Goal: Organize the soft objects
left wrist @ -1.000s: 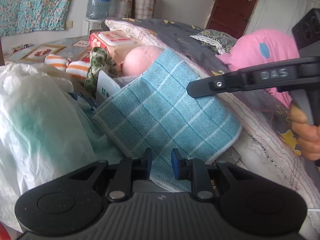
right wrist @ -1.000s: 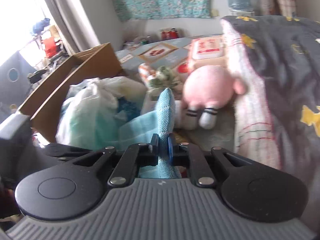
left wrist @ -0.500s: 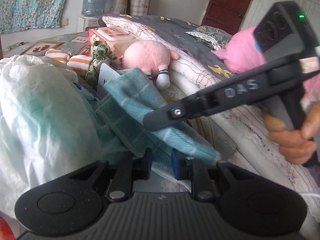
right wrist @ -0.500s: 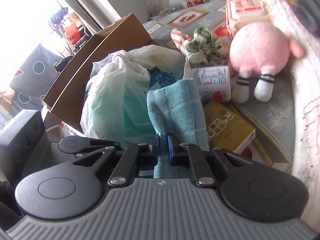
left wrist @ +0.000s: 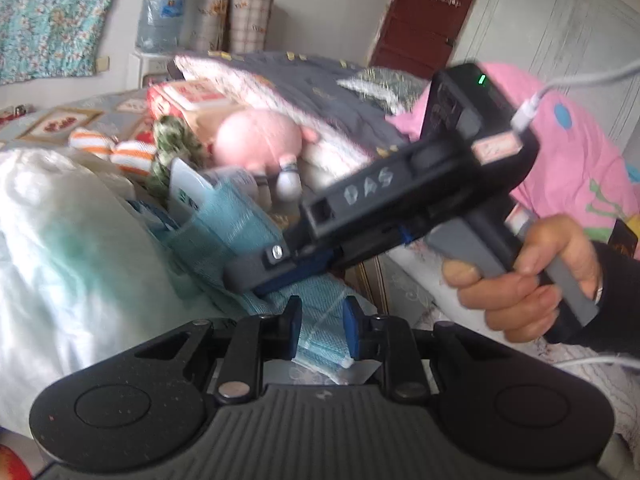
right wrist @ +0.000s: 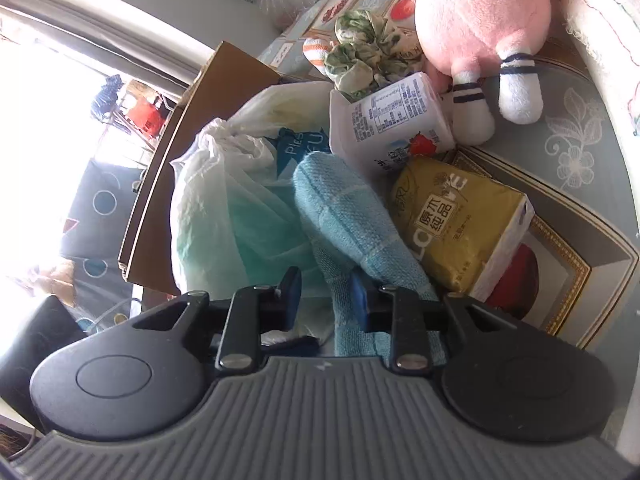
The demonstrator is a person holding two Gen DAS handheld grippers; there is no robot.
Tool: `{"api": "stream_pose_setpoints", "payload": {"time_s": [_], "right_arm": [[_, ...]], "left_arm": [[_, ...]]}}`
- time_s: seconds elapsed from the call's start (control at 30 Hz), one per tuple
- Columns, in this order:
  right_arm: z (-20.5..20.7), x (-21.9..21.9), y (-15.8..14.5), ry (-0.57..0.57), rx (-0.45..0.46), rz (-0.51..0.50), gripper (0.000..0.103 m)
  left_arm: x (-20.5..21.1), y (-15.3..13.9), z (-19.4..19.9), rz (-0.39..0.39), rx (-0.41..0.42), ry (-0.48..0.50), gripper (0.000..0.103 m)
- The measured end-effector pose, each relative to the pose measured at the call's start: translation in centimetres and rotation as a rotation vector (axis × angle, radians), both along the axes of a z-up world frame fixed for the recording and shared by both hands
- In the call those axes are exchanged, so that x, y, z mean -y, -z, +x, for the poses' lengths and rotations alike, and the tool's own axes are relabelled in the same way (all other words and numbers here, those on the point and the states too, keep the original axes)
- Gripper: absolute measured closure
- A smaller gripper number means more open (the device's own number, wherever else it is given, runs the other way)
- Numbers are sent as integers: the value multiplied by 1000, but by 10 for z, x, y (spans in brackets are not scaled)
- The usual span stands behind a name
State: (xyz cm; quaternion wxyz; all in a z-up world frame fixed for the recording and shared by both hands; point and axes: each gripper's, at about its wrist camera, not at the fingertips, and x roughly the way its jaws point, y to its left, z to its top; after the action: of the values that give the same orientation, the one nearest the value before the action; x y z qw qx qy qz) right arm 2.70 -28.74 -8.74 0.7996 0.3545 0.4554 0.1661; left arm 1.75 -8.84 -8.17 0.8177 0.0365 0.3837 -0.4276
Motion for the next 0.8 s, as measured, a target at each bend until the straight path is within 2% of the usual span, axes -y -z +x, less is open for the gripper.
{"api": "stream_pose_setpoints", "payload": {"time_s": [0.1,0.2,0.27,0.37,0.57,0.7,0.8], "right_arm": [[-8,2,-13,0,42,-24,71],[-16,9,-35,6,115,-97,63],[-18,10,-48,8,159,-189,54],[-11,2,-58,-43,203,-336,49],[15,-34,-49,-205,246,-590,50],[27,-46,-37,-292,235,-634,52],[29,-51,-33,-314,248,-644,64]], "left_arm": [[8,14,6,39,-40,-7,81],[6,18,9,31,-61,-18,81],[4,18,9,33,-59,-19,81],[3,20,9,29,-59,-21,81],[1,21,9,23,-54,-16,81],[0,21,9,17,-53,-8,81],[0,22,11,13,-53,-6,81]]}}
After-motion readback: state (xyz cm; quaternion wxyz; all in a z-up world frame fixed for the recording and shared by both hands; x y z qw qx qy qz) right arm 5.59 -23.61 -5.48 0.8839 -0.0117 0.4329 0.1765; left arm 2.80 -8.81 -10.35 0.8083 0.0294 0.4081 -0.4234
